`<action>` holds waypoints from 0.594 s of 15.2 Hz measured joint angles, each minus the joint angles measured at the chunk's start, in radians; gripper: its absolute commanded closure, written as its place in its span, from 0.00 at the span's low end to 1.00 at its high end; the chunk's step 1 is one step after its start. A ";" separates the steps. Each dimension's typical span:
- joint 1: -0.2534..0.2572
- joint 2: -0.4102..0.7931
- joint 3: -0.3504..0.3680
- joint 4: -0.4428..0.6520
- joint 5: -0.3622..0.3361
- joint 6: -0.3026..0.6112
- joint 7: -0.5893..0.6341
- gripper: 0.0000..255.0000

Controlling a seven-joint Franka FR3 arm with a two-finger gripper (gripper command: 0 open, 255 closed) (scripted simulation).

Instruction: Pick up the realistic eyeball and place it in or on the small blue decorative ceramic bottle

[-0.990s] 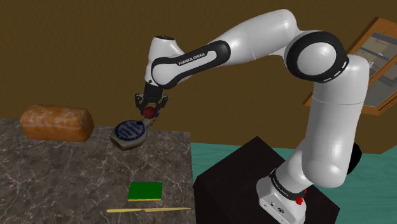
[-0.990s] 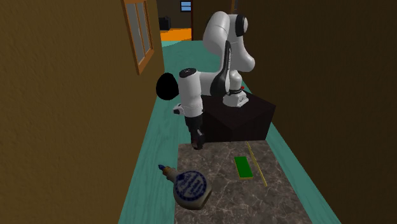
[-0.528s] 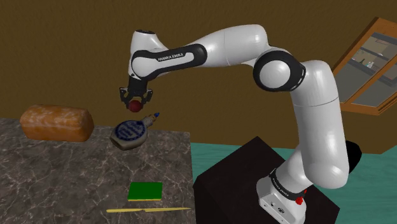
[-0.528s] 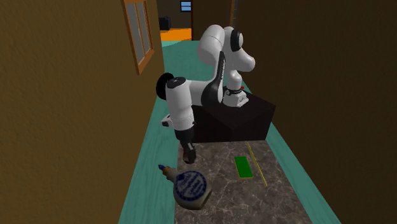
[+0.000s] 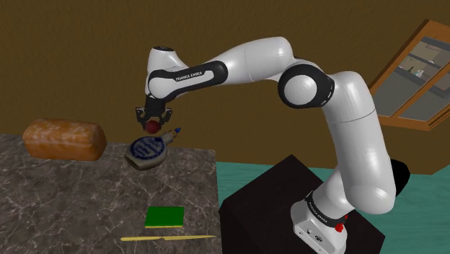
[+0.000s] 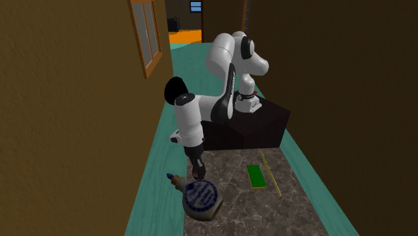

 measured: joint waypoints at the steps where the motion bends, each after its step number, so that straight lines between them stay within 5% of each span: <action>1: 0.001 0.007 -0.001 -0.002 -0.001 0.009 0.000 1.00; 9: 0.003 0.030 -0.003 -0.009 -0.003 0.039 -0.002 1.00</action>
